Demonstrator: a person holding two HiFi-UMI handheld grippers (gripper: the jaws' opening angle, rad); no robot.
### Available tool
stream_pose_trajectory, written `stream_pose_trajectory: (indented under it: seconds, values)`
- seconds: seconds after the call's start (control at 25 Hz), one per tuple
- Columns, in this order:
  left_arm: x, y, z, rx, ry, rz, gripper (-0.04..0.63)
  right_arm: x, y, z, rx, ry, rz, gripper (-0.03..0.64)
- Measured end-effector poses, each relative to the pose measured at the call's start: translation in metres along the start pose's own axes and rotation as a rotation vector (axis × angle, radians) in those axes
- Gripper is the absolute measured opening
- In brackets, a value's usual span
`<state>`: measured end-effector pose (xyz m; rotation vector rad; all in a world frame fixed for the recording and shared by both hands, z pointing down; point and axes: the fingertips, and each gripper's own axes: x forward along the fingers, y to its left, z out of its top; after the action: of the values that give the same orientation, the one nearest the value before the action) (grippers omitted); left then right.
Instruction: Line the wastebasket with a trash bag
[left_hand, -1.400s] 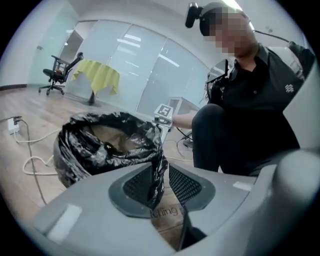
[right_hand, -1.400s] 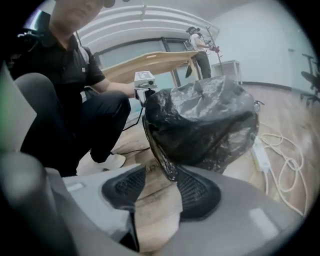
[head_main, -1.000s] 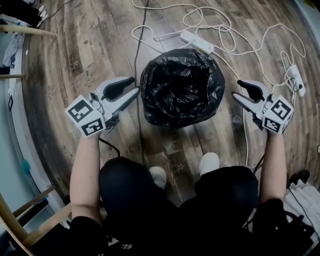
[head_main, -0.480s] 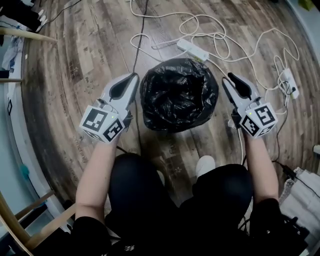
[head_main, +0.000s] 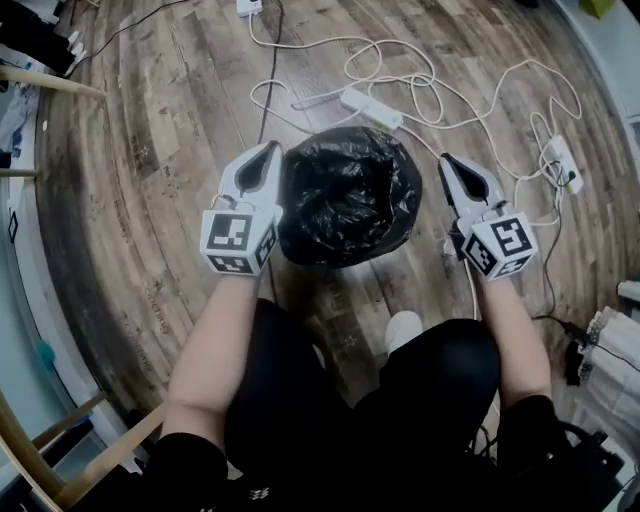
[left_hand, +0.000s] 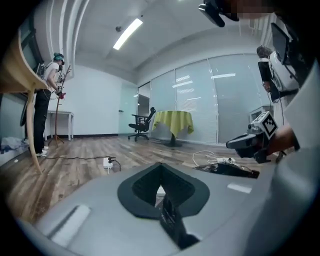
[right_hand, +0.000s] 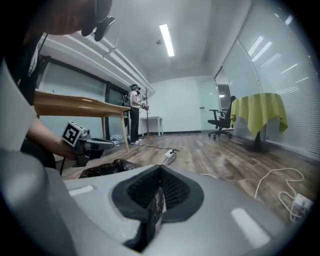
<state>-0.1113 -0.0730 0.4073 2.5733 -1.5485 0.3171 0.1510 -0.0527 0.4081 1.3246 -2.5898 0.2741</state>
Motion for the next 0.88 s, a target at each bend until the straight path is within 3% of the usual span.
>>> stream_pose_trajectory:
  seconds: [0.2, 0.48, 0.88]
  values:
    - [-0.002, 0.002, -0.004, 0.004, 0.013, -0.001, 0.006, -0.001, -0.014, -0.015, 0.013, 0.029, -0.048, 0.002]
    - [-0.004, -0.01, -0.003, 0.026, 0.024, -0.049, 0.006, 0.004, -0.009, -0.016, -0.024, 0.016, -0.044, 0.002]
    - [-0.006, -0.001, -0.007, 0.043, 0.048, -0.035, 0.006, 0.0, -0.008, -0.009, -0.01, -0.025, -0.038, 0.002]
